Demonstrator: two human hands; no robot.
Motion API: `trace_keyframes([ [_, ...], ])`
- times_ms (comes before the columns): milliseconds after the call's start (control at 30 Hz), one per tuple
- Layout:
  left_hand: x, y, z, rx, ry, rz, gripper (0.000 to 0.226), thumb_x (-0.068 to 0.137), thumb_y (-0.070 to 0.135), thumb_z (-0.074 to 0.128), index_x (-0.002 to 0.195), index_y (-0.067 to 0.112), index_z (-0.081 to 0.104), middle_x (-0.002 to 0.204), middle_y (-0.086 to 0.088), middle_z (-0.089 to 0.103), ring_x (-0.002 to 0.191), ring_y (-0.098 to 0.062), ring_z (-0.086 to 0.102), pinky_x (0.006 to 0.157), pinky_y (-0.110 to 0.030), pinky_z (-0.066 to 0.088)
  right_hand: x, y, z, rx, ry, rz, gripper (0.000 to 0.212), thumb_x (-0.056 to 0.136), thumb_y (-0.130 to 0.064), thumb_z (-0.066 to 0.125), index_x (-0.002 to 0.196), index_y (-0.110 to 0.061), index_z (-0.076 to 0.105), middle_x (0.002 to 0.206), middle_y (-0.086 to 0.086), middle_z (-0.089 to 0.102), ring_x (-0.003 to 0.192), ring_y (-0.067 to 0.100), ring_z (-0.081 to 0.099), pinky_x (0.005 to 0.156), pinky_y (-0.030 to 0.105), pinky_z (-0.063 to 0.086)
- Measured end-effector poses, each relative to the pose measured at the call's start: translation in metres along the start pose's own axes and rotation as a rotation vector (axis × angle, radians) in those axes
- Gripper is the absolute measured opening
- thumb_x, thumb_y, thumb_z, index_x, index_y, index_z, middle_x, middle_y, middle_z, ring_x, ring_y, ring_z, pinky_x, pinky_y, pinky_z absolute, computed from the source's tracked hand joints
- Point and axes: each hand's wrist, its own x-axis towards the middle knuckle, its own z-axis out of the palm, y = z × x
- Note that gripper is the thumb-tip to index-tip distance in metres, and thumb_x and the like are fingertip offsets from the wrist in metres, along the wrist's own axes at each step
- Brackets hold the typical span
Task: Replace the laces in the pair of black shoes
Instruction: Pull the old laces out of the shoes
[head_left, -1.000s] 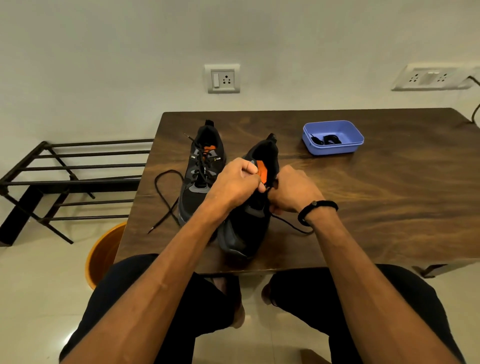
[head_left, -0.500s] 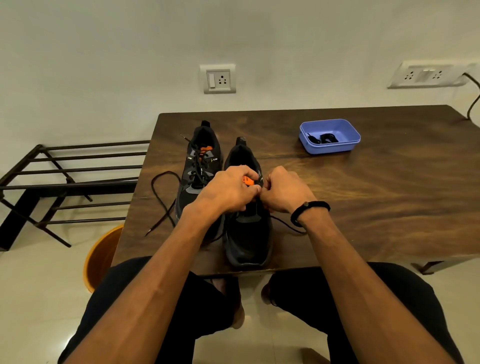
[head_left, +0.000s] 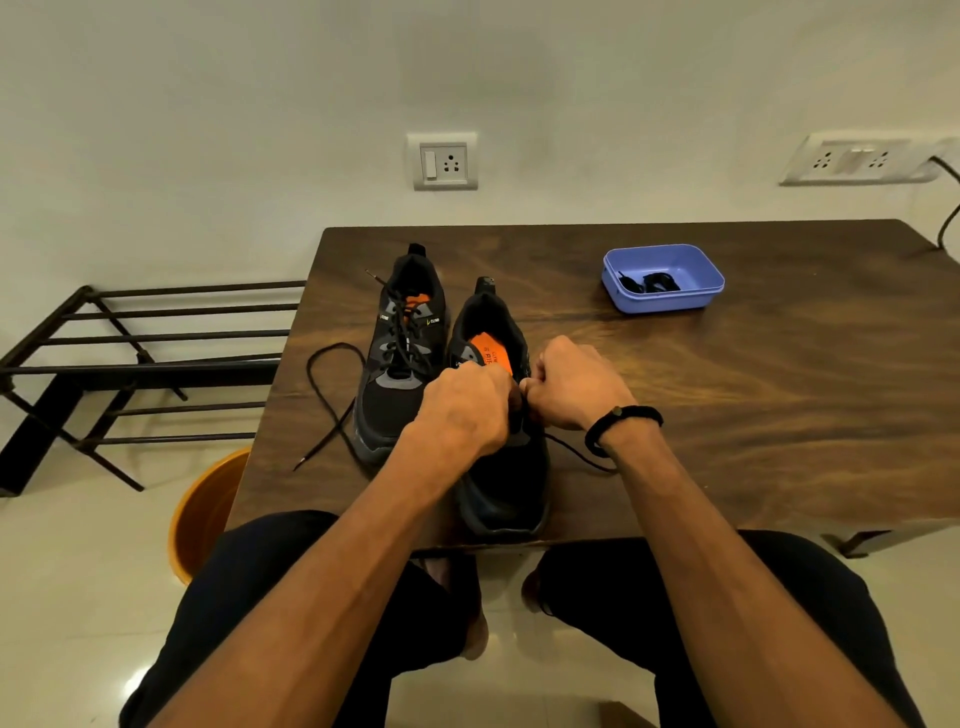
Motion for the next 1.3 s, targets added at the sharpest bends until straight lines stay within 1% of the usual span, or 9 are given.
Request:
trace_keyframes([
  [367, -0.01, 0.004, -0.009, 0.239, 0.046, 0.096, 0.031, 0.102, 0.036, 0.055, 0.126, 0.017, 0.057, 0.121, -0.012, 0.066, 0.108, -0.035, 0.065, 0.078, -0.042, 0.047, -0.002, -0.004, 0.002, -0.015, -0.011, 0.008, 0.018, 0.091, -0.031, 0.069, 0.085, -0.015, 0.063, 0.089, 0.009, 0.069, 0.09, 0.032, 0.067, 0.083, 0.046, 0.059],
  [467, -0.015, -0.001, -0.02, 0.16, 0.263, -0.007, 0.029, 0.103, 0.033, 0.047, 0.125, 0.014, 0.047, 0.112, -0.014, 0.068, 0.103, -0.04, 0.067, 0.076, -0.042, 0.044, -0.001, -0.004, 0.002, -0.043, -0.008, 0.011, 0.018, 0.093, -0.031, 0.069, 0.087, -0.015, 0.062, 0.09, 0.009, 0.068, 0.09, 0.033, 0.066, 0.081, 0.044, 0.057],
  [567, -0.014, -0.02, -0.036, -0.03, 0.487, -0.18, 0.023, 0.106, 0.032, 0.038, 0.117, 0.014, 0.048, 0.099, -0.014, 0.07, 0.091, -0.041, 0.068, 0.079, -0.046, 0.054, 0.001, -0.003, 0.003, -0.035, -0.01, 0.014, 0.018, 0.093, -0.033, 0.069, 0.09, -0.016, 0.065, 0.09, 0.008, 0.071, 0.091, 0.031, 0.068, 0.084, 0.045, 0.059],
  [700, -0.012, -0.049, -0.047, -0.16, 0.514, -0.379, 0.022, 0.102, 0.033, 0.048, 0.111, 0.016, 0.058, 0.097, -0.01, 0.069, 0.089, -0.035, 0.068, 0.085, -0.049, 0.056, 0.003, -0.004, 0.006, -0.029, -0.016, 0.013, 0.019, 0.093, -0.036, 0.07, 0.089, -0.017, 0.066, 0.086, 0.006, 0.073, 0.088, 0.028, 0.07, 0.084, 0.045, 0.06],
  [800, -0.015, -0.066, -0.056, -0.227, 0.557, -0.461, 0.01, 0.102, 0.025, 0.053, 0.104, 0.016, 0.054, 0.092, -0.006, 0.061, 0.086, -0.026, 0.058, 0.079, -0.044, 0.048, 0.005, -0.001, 0.006, -0.012, -0.02, 0.02, 0.019, 0.094, -0.035, 0.069, 0.087, -0.018, 0.066, 0.083, 0.004, 0.073, 0.083, 0.024, 0.072, 0.082, 0.044, 0.061],
  [933, -0.019, -0.077, -0.055, -0.209, 0.627, -0.458, 0.02, 0.1, 0.023, 0.054, 0.113, 0.009, 0.057, 0.104, -0.014, 0.061, 0.104, -0.035, 0.06, 0.086, -0.053, 0.053, 0.005, 0.0, 0.008, 0.024, -0.022, 0.03, 0.018, 0.094, -0.035, 0.07, 0.088, -0.019, 0.067, 0.084, 0.003, 0.075, 0.081, 0.024, 0.073, 0.081, 0.043, 0.061],
  [1067, -0.015, -0.067, -0.05, -0.213, 0.505, -0.262, 0.051, 0.09, 0.016, 0.063, 0.136, 0.025, 0.043, 0.134, -0.017, 0.048, 0.128, -0.037, 0.042, 0.102, -0.053, 0.047, 0.006, -0.002, 0.009, 0.027, -0.028, 0.036, 0.019, 0.094, -0.036, 0.071, 0.092, -0.017, 0.067, 0.086, 0.004, 0.074, 0.084, 0.024, 0.073, 0.082, 0.044, 0.061],
  [1200, -0.011, -0.038, -0.04, -0.057, 0.305, 0.059, 0.033, 0.092, 0.042, 0.069, 0.124, 0.043, 0.063, 0.144, -0.002, 0.038, 0.139, -0.027, 0.026, 0.113, -0.05, 0.032, 0.006, -0.002, 0.008, 0.029, -0.032, 0.042, 0.019, 0.094, -0.036, 0.071, 0.095, -0.017, 0.068, 0.088, 0.005, 0.074, 0.086, 0.024, 0.072, 0.083, 0.043, 0.06],
  [1300, -0.006, -0.023, -0.017, 0.109, 0.086, 0.149, 0.035, 0.089, 0.05, 0.073, 0.123, 0.044, 0.069, 0.152, -0.003, 0.027, 0.145, -0.032, 0.016, 0.119, -0.052, 0.024, 0.005, -0.002, 0.006, 0.011, -0.021, 0.036, 0.019, 0.093, -0.036, 0.071, 0.094, -0.017, 0.067, 0.088, 0.005, 0.073, 0.087, 0.025, 0.071, 0.081, 0.043, 0.06],
])
